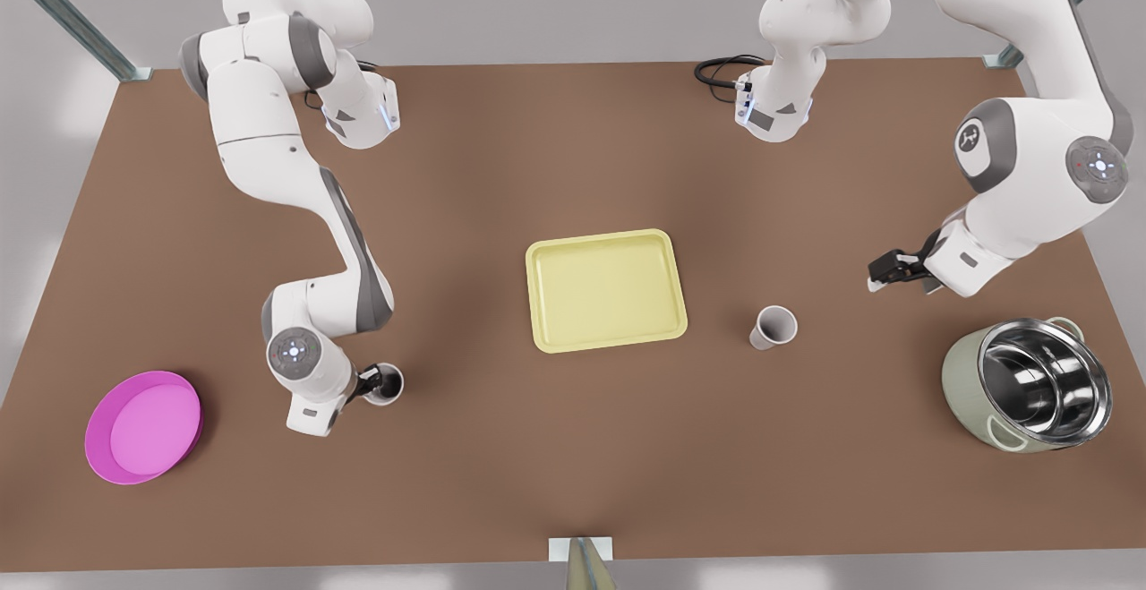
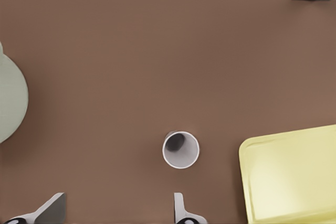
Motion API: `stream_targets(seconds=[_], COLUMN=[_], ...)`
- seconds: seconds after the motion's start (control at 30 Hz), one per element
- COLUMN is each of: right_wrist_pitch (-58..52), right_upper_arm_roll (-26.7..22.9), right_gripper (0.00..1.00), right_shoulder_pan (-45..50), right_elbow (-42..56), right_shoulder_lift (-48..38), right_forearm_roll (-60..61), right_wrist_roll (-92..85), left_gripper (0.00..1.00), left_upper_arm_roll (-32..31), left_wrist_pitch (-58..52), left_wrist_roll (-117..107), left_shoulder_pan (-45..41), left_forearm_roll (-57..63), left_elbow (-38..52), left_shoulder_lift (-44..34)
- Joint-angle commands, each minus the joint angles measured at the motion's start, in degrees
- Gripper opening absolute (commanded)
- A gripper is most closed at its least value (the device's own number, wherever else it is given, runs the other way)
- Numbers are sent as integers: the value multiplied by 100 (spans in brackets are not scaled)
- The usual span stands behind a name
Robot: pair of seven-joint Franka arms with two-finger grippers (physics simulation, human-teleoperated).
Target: Use the left arm to pick up the white IKEA cup from the tray and place it on the middle-left position; use the right arm to pick up the white IKEA cup from the tray and place it on the middle-right position
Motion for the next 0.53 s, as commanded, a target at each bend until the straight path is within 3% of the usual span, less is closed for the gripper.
stream_targets(seconds=[0.0, 0.1, 0.13, 0.17, 0.23, 0.3, 0.5], right_wrist_pitch=[-109, -1119, -1567, -1830, -2736, -3159, -3598], right_upper_arm_roll=[9, 62, 18, -35, -343, -369, -316], right_gripper=[73, 80, 96, 100, 100, 100, 100], right_shoulder_pan=[12, 12, -14, -57, -189, -681, -893], right_elbow=[4, 4, 4, 4, 180, 400, 391], right_shoulder_lift=[-229, -1003, -1293, -1547, -1917, -2084, -2119], right_forearm_roll=[26, 482, 632, 650, 210, 718, 790], right_wrist_roll=[-311, -92, 795, 1621, 2369, 3969, 2563], left_gripper=[100, 100, 100, 100, 100, 100, 100], left_upper_arm_roll=[-2, -2, -2, -2, 7, 7, 7], left_wrist_pitch=[40, 111, 111, 111, 111, 111, 111], left_wrist_roll=[279, 279, 279, 279, 270, 270, 270], left_shoulder_pan=[20, 28, 28, 28, 28, 28, 28], left_forearm_roll=[63, 54, 54, 54, 37, 28, 10], left_elbow=[7, -2, -2, -2, -2, -2, -2], left_shoulder_lift=[-5, 13, 13, 22, 30, 30, 48])
